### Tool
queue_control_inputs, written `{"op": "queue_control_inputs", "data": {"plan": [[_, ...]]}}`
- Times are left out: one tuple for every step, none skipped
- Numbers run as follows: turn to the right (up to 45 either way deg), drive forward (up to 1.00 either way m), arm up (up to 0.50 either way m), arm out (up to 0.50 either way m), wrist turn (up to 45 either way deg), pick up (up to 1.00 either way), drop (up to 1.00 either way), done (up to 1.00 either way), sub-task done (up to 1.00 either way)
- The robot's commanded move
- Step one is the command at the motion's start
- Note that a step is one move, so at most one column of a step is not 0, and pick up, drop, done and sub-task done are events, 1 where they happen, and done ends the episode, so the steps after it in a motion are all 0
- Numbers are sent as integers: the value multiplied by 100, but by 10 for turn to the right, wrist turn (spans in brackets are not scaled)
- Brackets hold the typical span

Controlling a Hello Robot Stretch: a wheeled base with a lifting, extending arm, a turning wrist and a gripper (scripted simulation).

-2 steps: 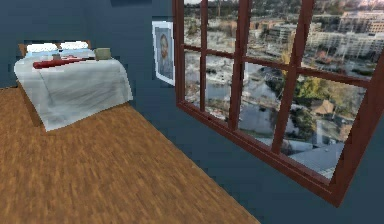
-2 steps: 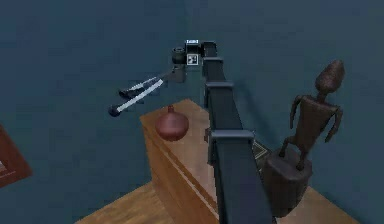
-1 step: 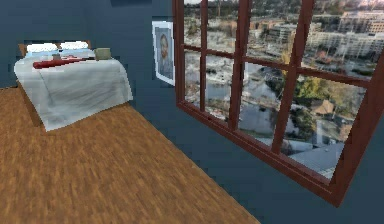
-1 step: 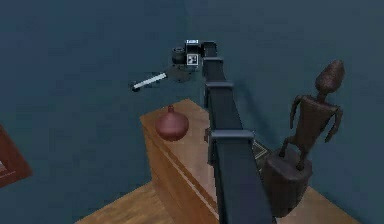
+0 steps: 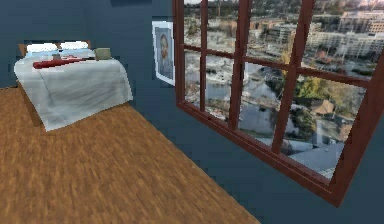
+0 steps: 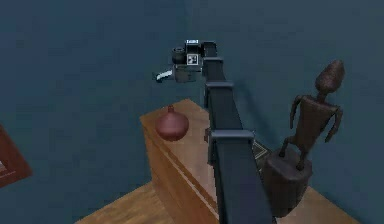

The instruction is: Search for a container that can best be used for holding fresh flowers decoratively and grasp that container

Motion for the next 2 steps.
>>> {"op": "queue_control_inputs", "data": {"plan": [[0, 0, -30, 0, 0, 0, 0, 0, 0], [0, 0, 0, 0, 0, 100, 0, 0, 0]]}}
